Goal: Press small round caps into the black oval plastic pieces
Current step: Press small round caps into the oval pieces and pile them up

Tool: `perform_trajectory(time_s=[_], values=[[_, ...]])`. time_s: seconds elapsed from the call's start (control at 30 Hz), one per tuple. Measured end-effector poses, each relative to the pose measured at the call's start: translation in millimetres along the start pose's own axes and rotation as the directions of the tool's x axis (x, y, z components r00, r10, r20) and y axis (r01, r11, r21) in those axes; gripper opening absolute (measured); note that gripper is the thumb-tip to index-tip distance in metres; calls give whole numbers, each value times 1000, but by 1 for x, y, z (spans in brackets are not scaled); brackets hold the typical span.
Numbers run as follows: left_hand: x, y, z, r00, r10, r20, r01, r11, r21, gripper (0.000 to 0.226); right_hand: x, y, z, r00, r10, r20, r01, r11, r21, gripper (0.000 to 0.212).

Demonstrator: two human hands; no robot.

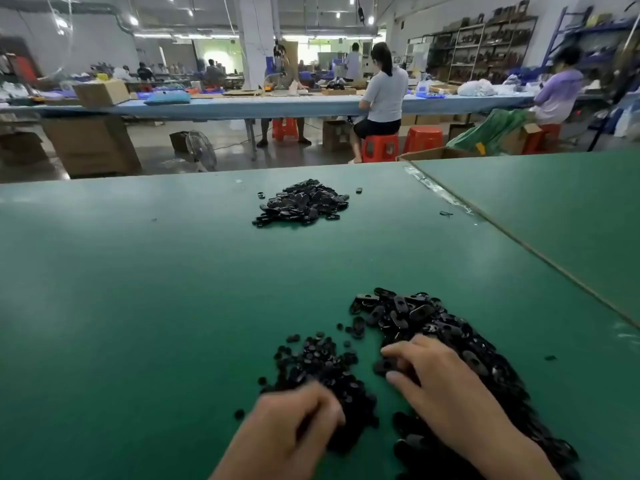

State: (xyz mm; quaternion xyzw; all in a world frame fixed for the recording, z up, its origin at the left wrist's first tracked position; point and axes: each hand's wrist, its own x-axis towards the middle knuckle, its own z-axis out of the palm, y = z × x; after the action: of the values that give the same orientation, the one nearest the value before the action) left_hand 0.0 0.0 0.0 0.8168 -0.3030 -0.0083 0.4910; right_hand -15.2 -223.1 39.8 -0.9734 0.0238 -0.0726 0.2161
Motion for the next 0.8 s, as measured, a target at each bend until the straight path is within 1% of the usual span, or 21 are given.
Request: perform_trajectory(time_s=[0.03,0.07,0.13,0.2,0.27,0.33,0.43,0.53,0.6,0.67,0.8], values=[[18,-4,-12,1000,8,-27,-9,998,-62,20,7,-1,5,1000,-18,6,18,995,-95,39],[35,-3,-26,994,13,-105,-15,1000,-23,23,12,-1,8,1000,-11,-1,11,985,-170,42],[63,-15,-40,965,-27,-263,31,999,11,26,17,-1,16,1000,12,23,-5,966,-260,45],[64,-30,-34,947,-34,-321,36,999,3,28,20,1,22,998,38,56,-18,949,-315,44],[65,-46,-38,931,-87,-356,76,996,-44,28,21,4,25,996,56,63,-32,941,-337,42],[69,-62,-41,910,-131,-393,94,989,-111,29,21,6,27,998,52,44,-35,945,-327,35],[67,-76,-39,874,-213,-438,139,971,-195,36,23,7,27,997,62,43,-46,950,-307,25],[69,-83,-40,842,-266,-470,146,950,-276,38,26,8,26,994,95,49,-81,969,-235,13],[70,-82,-39,849,-249,-466,132,954,-270,31,28,8,25,993,92,73,-78,981,-176,17],[71,-79,-39,861,-233,-452,122,958,-260,28,30,8,23,994,92,63,-85,991,-103,23],[72,-82,-38,870,-250,-425,143,953,-267,36,34,1,16,995,96,-16,-95,993,65,22]])
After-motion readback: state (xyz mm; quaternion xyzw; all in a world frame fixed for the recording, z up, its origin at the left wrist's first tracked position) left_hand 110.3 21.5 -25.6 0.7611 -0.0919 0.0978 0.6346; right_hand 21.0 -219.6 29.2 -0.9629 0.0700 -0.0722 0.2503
